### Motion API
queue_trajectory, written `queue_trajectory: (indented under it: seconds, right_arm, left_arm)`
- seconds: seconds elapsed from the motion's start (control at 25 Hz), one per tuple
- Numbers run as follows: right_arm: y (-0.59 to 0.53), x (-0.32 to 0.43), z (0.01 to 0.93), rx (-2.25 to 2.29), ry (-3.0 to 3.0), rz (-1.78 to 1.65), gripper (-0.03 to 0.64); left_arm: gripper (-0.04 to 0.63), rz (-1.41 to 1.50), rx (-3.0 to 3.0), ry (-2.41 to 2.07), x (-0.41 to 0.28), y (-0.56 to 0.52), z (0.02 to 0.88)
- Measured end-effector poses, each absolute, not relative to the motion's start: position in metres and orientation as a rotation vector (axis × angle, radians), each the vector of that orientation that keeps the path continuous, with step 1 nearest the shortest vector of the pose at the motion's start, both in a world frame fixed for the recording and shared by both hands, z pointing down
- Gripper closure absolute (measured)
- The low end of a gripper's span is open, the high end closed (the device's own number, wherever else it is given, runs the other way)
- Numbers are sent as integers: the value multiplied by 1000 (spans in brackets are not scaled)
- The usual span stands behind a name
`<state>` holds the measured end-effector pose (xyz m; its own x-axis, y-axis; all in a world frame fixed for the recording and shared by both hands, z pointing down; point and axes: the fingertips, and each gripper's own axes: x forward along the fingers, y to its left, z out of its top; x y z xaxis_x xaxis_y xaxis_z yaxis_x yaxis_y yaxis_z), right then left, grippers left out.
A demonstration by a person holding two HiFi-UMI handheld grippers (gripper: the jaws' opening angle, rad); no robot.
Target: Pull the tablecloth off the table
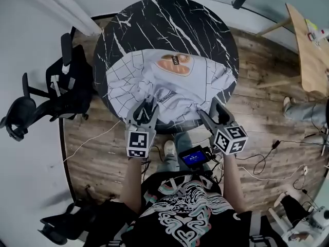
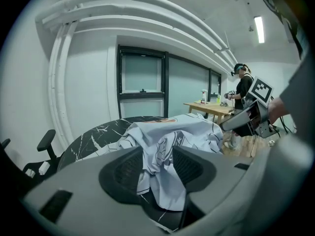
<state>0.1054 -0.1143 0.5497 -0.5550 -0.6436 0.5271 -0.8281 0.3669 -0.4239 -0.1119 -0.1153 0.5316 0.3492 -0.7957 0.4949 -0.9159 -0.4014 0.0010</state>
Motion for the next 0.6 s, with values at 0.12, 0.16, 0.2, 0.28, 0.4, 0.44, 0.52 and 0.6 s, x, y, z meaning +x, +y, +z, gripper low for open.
queue_trajectory:
  seconds: [0.12,0.16,0.2,0.28,0.4,0.44,0.52,0.6]
  right_arm:
    - [-121,109,555,1333,-2337,994,263]
    - [-121,110,556,1336,-2332,1005,249]
    - [-122,109,558,1333,-2330,1017,241]
    - [-125,107,562,1319,-2329,1039,224]
    - [-130,106,567,1305,-2319,1062,215]
    - [-132,107,569,1305,-2313,1069,213]
    - [-136,108,573,1304,-2306,1083,213]
    - [-139,107,575,1287,-2304,1100,212]
  left_arm:
    - [379,632,2331,-1526,-113,-118,535]
    - [377,634,2327,-1524,-113,-118,537]
    - [370,635,2322,-1523,-114,-119,538]
    - [343,640,2313,-1519,-115,-122,541]
    - [310,651,2306,-1503,-113,-125,546]
    - [299,656,2304,-1499,-113,-126,548]
    - [276,666,2292,-1506,-115,-129,552]
    - [239,668,2270,-1522,-118,-132,555]
